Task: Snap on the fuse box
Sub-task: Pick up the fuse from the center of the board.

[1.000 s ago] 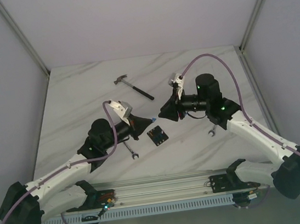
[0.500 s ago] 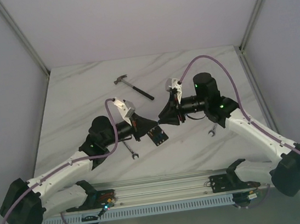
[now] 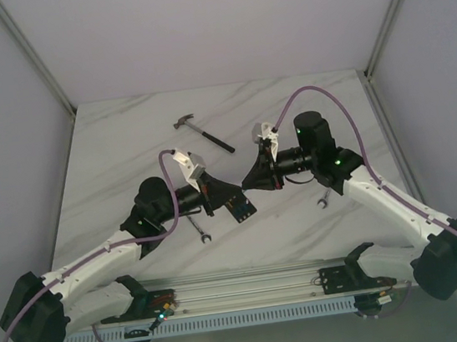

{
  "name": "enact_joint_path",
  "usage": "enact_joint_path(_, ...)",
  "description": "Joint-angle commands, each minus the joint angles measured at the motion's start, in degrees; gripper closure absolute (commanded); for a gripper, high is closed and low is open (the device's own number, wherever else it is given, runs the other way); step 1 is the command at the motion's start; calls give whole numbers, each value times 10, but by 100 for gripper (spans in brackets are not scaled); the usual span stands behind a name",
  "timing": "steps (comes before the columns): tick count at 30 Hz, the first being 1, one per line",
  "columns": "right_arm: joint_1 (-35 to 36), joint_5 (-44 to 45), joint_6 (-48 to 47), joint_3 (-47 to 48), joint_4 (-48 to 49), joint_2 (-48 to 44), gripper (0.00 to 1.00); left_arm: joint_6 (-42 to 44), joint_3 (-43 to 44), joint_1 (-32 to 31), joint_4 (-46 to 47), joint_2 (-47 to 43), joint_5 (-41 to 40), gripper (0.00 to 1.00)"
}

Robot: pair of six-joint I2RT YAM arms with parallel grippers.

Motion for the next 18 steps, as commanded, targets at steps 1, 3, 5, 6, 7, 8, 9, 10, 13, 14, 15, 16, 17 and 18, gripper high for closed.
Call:
enact_joint_path(1, 0, -28, -16, 17, -7, 7, 89, -4, 12, 2, 34, -2, 15, 100)
enact_joint_path(3, 0, -27, -15, 17, -8, 7, 97, -4, 11, 2, 34, -3, 11, 100)
enact_joint_path(5, 0, -23, -15, 18, -8, 7, 100, -5, 9, 1, 32, -2, 3, 100)
enact_joint_path(6, 0, -20, -12, 18, -8, 6, 100, -5, 8, 1, 30, -2, -1, 100)
enact_joint_path(7, 0, -13, -10, 18, -7, 6, 100, -6, 6, 2, 28, -2, -9, 100)
enact_joint_path(8, 0, -2, -4, 18, -8, 5, 100, -9, 4, 1, 26, -3, -20, 100)
enact_joint_path(9, 0, 9, 2, 18, -8, 6, 100, -10, 1, 2, 24, -2, -32, 99)
enact_joint_path(10, 0, 25, 10, 19, -8, 7, 100, -13, -2, 2, 20, -3, -47, 93)
enact_joint_path(13, 4, 92, 42, 19, -8, 10, 100, -26, -1, 2, -19, -2, -107, 72)
enact_joint_path(14, 7, 118, 53, 18, -8, 11, 100, -29, 0, 2, -30, -3, -118, 69)
enact_joint_path(15, 10, 143, 63, 18, -9, 13, 100, -34, 0, 1, -39, -4, -132, 66)
enact_joint_path(16, 15, 167, 73, 19, -12, 15, 100, -41, -1, 2, -48, -6, -148, 62)
enact_joint_path(17, 19, 190, 81, 20, -14, 17, 100, -49, -3, 1, -56, -8, -166, 57)
enact_joint_path(18, 26, 219, 92, 22, -16, 20, 100, -57, -6, 2, -64, -11, -185, 52)
